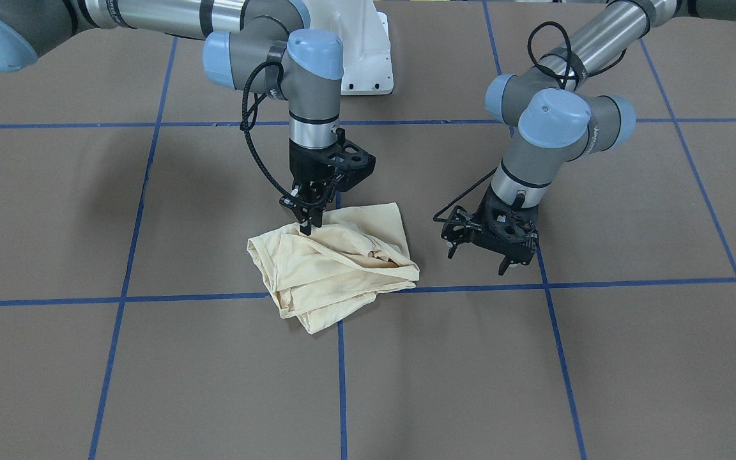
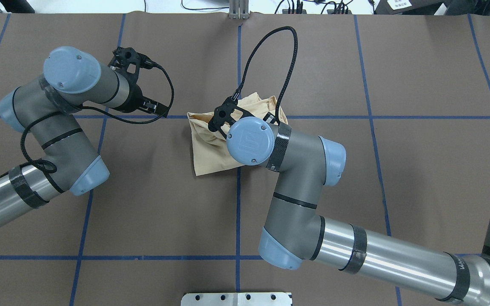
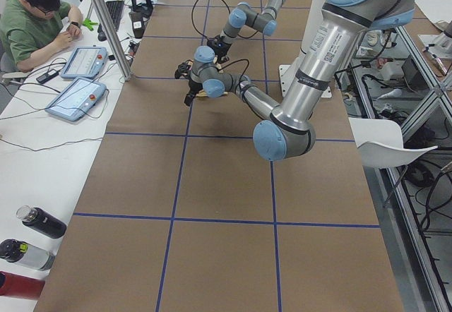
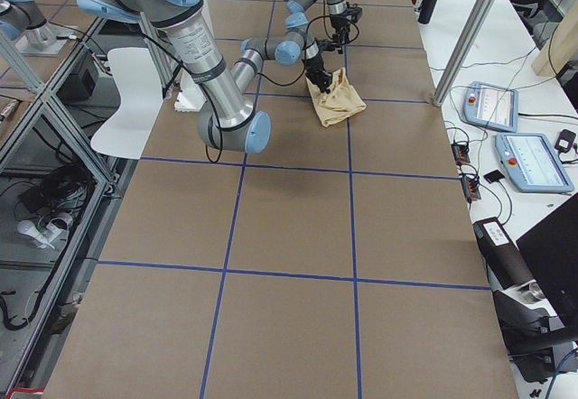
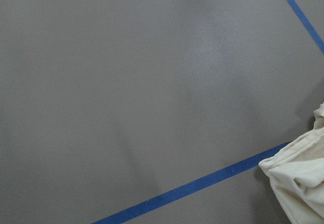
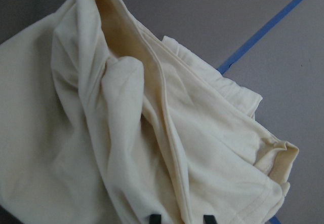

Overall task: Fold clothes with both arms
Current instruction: 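Lower the right gripper and press down on the top of the folded shirt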

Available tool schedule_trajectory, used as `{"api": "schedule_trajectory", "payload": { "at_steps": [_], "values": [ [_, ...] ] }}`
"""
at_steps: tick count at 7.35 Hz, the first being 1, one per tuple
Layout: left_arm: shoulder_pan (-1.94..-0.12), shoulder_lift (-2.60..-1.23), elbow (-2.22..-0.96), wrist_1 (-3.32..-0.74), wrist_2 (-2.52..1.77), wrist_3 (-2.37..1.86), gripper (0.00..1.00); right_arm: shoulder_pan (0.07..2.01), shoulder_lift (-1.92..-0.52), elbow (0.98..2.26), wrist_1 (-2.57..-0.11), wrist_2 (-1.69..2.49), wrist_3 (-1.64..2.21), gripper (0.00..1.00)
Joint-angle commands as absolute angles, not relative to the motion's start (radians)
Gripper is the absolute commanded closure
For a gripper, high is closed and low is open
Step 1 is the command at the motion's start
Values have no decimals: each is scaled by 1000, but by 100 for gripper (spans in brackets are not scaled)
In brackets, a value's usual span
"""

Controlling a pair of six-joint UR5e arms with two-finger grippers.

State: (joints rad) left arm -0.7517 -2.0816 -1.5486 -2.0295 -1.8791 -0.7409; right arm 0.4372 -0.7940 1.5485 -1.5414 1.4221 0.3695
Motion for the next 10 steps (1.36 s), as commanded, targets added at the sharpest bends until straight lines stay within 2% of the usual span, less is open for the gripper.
{"api": "schedule_trajectory", "payload": {
  "at_steps": [1, 5, 8, 9, 10],
  "values": [
    [-752, -2082, -1549, -2029, -1881, -741, 0, 442, -788, 1499, -1471, 1427, 371, 56],
    [-752, -2080, -1549, -2029, -1879, -742, 0, 442, -782, 1509, -1479, 1485, 373, 46],
    [-752, -2080, -1549, -2029, -1879, -746, 0, 442, -784, 1508, -1497, 1499, 374, 45],
    [-750, -2080, -1549, -2029, -1881, -752, 0, 440, -784, 1506, -1503, 1497, 374, 50],
    [-750, -2080, -1549, -2029, -1881, -752, 0, 442, -784, 1506, -1503, 1499, 374, 77]
  ]
}}
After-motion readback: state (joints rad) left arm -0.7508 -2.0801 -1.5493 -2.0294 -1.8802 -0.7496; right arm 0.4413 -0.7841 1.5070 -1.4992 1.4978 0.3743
